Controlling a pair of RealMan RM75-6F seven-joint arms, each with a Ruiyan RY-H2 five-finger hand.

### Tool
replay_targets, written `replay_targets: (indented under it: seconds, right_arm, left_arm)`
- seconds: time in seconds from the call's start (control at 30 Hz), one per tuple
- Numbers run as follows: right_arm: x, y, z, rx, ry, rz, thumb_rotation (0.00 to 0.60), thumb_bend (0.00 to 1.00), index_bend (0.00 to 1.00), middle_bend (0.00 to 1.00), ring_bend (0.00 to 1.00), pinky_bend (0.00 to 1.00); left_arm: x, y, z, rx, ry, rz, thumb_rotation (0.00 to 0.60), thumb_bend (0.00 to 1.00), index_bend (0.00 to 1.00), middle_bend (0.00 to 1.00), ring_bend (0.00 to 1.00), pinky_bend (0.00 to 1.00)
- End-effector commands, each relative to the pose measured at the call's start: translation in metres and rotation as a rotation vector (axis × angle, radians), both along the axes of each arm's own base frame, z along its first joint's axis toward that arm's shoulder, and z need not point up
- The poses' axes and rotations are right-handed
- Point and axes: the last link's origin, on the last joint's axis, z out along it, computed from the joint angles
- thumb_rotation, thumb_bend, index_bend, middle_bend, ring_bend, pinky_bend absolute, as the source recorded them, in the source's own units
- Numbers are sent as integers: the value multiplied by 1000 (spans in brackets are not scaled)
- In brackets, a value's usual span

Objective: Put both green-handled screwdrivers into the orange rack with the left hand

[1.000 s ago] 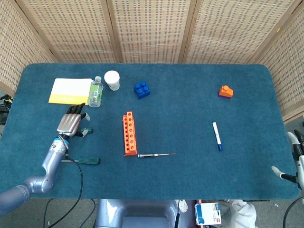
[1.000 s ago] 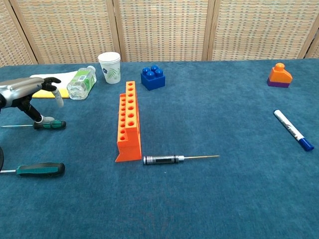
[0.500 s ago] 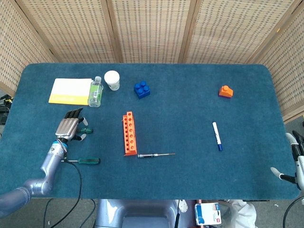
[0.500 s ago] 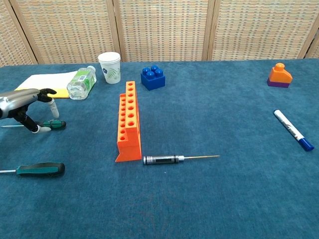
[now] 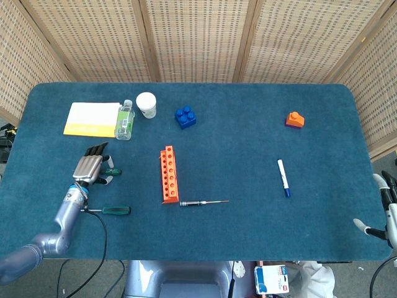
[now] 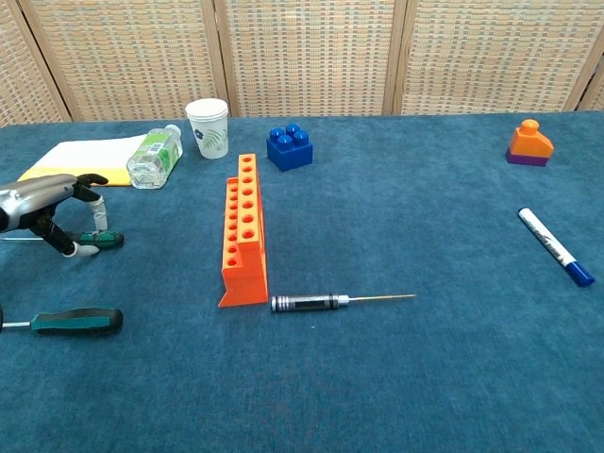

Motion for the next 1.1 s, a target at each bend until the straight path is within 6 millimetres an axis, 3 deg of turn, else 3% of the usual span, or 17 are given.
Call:
replay_targets:
  seconds: [0.03,0.37,0.53,0.7,0.8,0.9,1.1]
  right_arm:
    - [0,0,0,2,-3,-2,600,0,5,0,0,0]
    - [0,2,2,2,-13,3,600,0,5,0,0,0]
    - [1,2,3,0,-17,5,600,0,5,0,0,0]
    - [1,3,3,3,-20,3,600,0,5,0,0,0]
    - [1,3,4,2,-22,3,600,0,5,0,0,0]
    - [1,4,5,0,-26,2,600,0,5,0,0,0]
    - [1,4,6,1,-29,3,600,0,5,0,0,0]
  left_arm:
    - [2,0,0,3,-9,-4,600,280,546,0,0,0]
    - [20,-8,36,53,-201,-42,600,296,556,0,0,0]
    - [54,-28,75,8,-512,-87,600,297,557,0,0,0]
    - [82,-48,100,-40,-666,-191,600,297,557,0,0,0]
    - [96,-58,105,-75,-725,-224,600,297,557,0,0,0]
    - [123,-75,111,-164,-881,-250,600,297,557,0,0,0]
    - [155,-85,113,-236,-994,-274,600,297,557,0,0,0]
